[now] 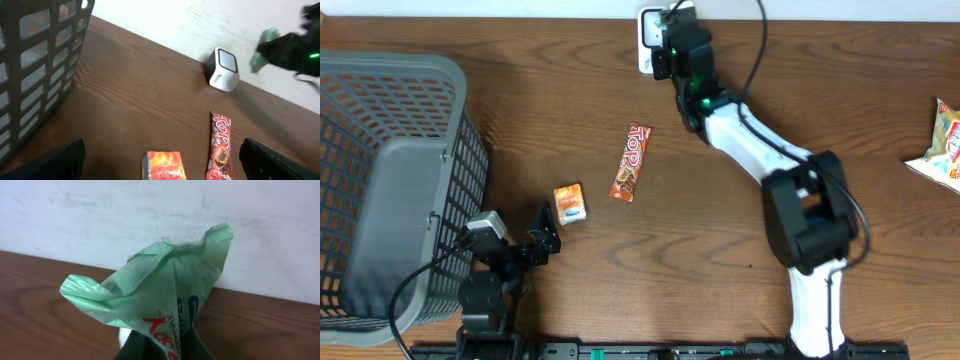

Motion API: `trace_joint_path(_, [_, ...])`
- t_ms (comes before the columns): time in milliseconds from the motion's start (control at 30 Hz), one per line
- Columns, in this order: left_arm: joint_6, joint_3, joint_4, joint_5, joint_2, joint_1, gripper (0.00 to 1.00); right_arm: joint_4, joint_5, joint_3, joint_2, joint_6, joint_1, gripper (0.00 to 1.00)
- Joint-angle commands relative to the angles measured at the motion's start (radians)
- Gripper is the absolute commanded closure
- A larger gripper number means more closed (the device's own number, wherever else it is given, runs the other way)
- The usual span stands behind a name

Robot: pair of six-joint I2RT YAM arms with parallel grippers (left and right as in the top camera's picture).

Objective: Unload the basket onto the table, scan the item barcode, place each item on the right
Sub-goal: 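Carry the wipes pack up to the white scanner box, then move the wipes right and drop them at the right edge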

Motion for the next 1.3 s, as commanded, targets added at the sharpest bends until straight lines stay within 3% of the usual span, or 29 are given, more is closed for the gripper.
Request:
trace_joint_path(0, [-0.009,-0.018,-0.032,0.009,0.000,0.005,0.02,-0.027,0.020,0.191,0.134,-0.060,-0.008,0.99])
trace_joint_path(200, [-0.009,-0.018,-0.032,0.009,0.000,0.005,0.02,-0.160,0.042,0.444,0.266,-0.076,-0.008,0.99])
trace_joint_path(500, [-0.009,-0.018,-0.032,0.010,0.000,0.005,0.02,-0.161,0.027,0.464,0.287,-0.105,-0.014,0.99])
trace_joint_path(633, [-0.009,-0.018,-0.032,0.009,0.000,0.005,0.02,-0.229,0.133,0.472,0.263,-0.094,-0.015,0.99])
trace_joint_path(867, [-0.009,-0.018,-0.032,0.009,0.000,0.005,0.02,-0.691,0.293,0.480,0.036,-0.054,-0.043,0.99])
trace_joint_path(1033, [-0.009,-0.018,-0.032,0.009,0.000,0.005,0.02,-1.049,0.298,0.479,-0.075,-0.006,-0.165,0.99])
trace_joint_path(1133, [-0.009,-0.018,-0.032,0.009,0.000,0.005,0.02,-1.157,0.299,0.472,-0.068,-0.006,-0.274,0.99])
trace_joint_path(1267, [-0.009,-0.018,-0.032,0.010,0.000,0.005,0.02,-1.139,0.298,0.427,-0.024,-0.006,-0.437,0.99])
